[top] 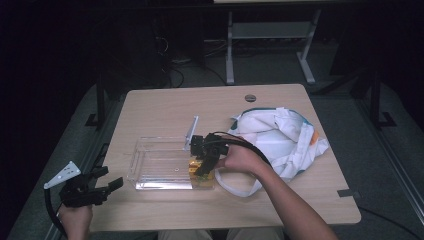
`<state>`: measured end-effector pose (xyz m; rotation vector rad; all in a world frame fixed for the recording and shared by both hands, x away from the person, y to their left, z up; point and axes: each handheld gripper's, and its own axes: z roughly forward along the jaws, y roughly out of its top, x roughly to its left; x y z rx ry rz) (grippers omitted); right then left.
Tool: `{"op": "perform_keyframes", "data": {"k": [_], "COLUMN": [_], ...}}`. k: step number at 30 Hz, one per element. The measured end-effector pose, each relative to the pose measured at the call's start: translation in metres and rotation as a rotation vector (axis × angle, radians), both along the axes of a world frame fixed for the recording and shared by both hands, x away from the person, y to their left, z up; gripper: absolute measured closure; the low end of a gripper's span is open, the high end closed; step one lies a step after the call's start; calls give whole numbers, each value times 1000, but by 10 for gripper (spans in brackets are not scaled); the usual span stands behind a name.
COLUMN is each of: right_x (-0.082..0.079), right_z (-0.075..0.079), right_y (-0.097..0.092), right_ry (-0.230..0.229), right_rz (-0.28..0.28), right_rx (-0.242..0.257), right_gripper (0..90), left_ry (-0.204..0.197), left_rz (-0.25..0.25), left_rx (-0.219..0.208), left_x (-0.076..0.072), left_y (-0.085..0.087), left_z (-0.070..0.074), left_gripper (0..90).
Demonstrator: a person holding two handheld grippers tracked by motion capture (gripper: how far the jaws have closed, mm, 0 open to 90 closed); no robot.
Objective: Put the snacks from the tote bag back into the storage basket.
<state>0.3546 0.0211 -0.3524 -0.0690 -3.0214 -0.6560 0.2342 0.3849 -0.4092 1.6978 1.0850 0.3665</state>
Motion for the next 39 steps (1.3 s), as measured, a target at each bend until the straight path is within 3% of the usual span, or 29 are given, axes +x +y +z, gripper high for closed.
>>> {"op": "perform_keyframes", "data": {"k": [6,24,39], "right_x": [2,3,5], "right_z": [6,10,22], "right_y": [-5,-15,-26], "right_ry": [14,32,16], "right_rz": [-13,-37,-53], "right_rx": [46,90,128], "right_gripper": [476,431,420], "left_ry": [-1,0,1], "left_rz": [0,-2,0], "left_rx": [2,0,2], "left_x": [0,0,0], "left_y": [0,-1,-1], "left_z": [0,0,0], "left_gripper": [130,130,130]}}
